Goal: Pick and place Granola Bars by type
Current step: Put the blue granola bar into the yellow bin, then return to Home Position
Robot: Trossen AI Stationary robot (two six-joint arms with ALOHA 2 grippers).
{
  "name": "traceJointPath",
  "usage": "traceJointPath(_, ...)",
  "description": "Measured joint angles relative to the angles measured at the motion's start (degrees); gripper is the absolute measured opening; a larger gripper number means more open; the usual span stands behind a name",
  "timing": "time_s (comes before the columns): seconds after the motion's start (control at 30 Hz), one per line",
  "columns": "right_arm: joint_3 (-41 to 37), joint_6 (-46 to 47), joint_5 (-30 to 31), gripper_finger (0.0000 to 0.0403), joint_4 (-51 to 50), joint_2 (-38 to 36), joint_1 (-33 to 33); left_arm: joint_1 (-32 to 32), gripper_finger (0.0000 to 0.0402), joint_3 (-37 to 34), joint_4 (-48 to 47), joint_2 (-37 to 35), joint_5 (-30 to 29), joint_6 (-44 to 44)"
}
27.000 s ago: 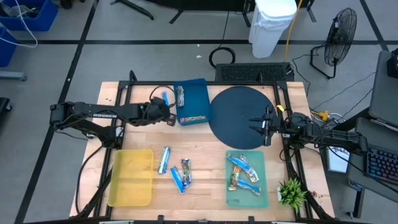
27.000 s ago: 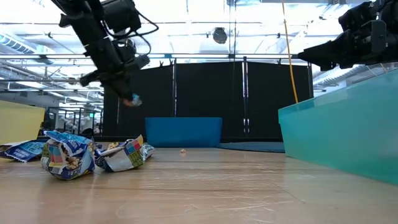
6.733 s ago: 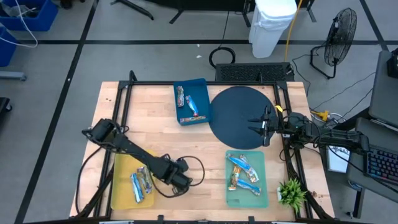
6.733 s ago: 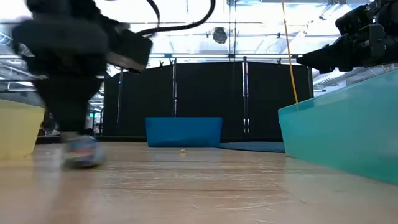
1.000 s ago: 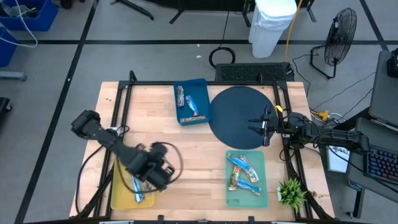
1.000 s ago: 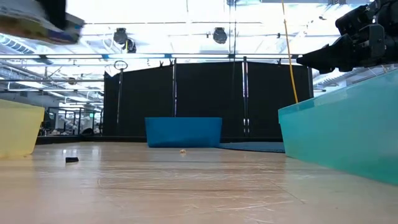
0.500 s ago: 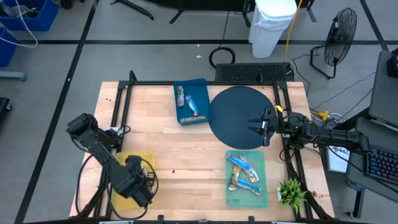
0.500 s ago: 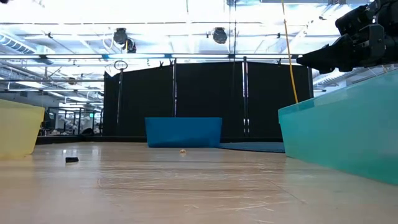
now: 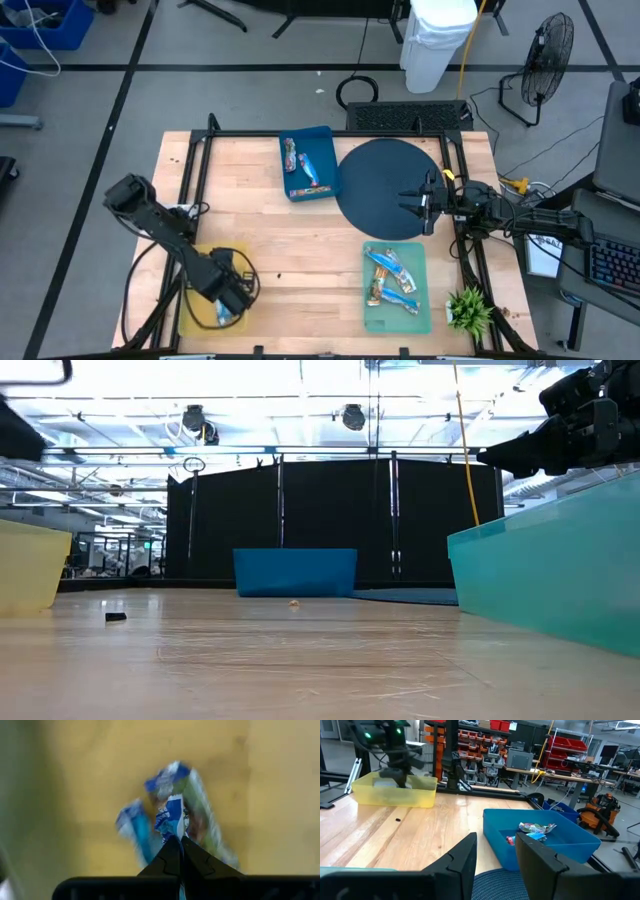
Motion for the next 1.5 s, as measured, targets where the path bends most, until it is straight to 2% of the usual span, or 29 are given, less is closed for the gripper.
traceJointPath(0.1, 0.0, 0.0, 0.0, 0.0125, 0.1, 0.0, 0.0, 1.0, 0.0003, -5.2, 5.6, -2.3, -3.6, 0.0)
traceJointPath(0.23, 0.0, 0.0, 0.0, 0.0125, 0.1, 0.0, 0.0, 2.3, 0.0002, -11.7, 14.3, -4.7, -4.2, 1.2)
traceJointPath(0.43, 0.0, 0.0, 0.0, 0.0125, 0.1, 0.0, 0.0, 3.2, 0.0029, -14.7, 15.9, -5.4, -5.7, 7.6)
traceJointPath(0.53, 0.0, 0.0, 0.0, 0.0125, 0.1, 0.0, 0.0, 3.3, 0.0045, -13.7, 15.5, -5.2, -5.2, 12.5)
traceJointPath(0.6, 0.0, 0.0, 0.0, 0.0125, 0.1, 0.0, 0.0, 3.6, 0.0053, -12.2, 15.6, -5.2, -1.5, 16.0)
traceJointPath(0.67, 0.0, 0.0, 0.0, 0.0125, 0.1, 0.0, 0.0, 3.8, 0.0059, -10.2, 15.7, -5.2, 3.3, 15.8)
traceJointPath(0.73, 0.0, 0.0, 0.0, 0.0125, 0.2, 0.0, 0.0, 3.8, 0.0063, -7.9, 15.5, -5.2, 4.1, 15.0)
traceJointPath(0.87, 0.0, 0.0, 0.0, 0.0125, 0.2, 0.0, 0.0, 3.8, 0.0064, -3.0, 15.0, -5.2, -3.6, 21.2)
traceJointPath(0.93, 0.0, 0.0, 0.0, 0.0125, 0.1, 0.0, 0.0, 4.0, 0.0065, -1.2, 14.4, -5.2, -4.8, 25.5)
traceJointPath(1.07, 0.0, 0.0, 0.0, 0.0125, 0.1, 0.0, 0.0, 5.1, 0.0065, 1.8, 13.9, -5.3, -6.1, 26.5)
traceJointPath(1.13, 0.0, 0.0, 0.0, 0.0125, 0.1, 0.0, 0.0, 5.8, 0.0065, 2.7, 14.1, -5.3, -10.4, 33.3)
traceJointPath(1.23, 0.0, 0.0, 0.0, 0.0125, 0.1, 0.0, 0.0, 7.8, 0.0065, 3.2, 15.8, -5.3, -20.3, 44.7)
traceJointPath(1.33, 0.0, 0.0, 0.0, 0.0125, 0.1, 0.0, 0.0, 11.2, 0.0065, 3.2, 21.1, -5.3, -26.8, 57.6)
traceJointPath(1.43, 0.0, 0.0, 0.0, 0.0125, 0.1, 0.0, 0.0, 15.0, 0.0065, 3.2, 30.9, -5.3, -27.8, 75.6)
traceJointPath(1.5, 0.0, 0.0, 0.0, 0.0125, 0.1, 0.0, 0.0, 17.5, 0.0065, 3.1, 39.3, -5.3, -25.9, 88.9)
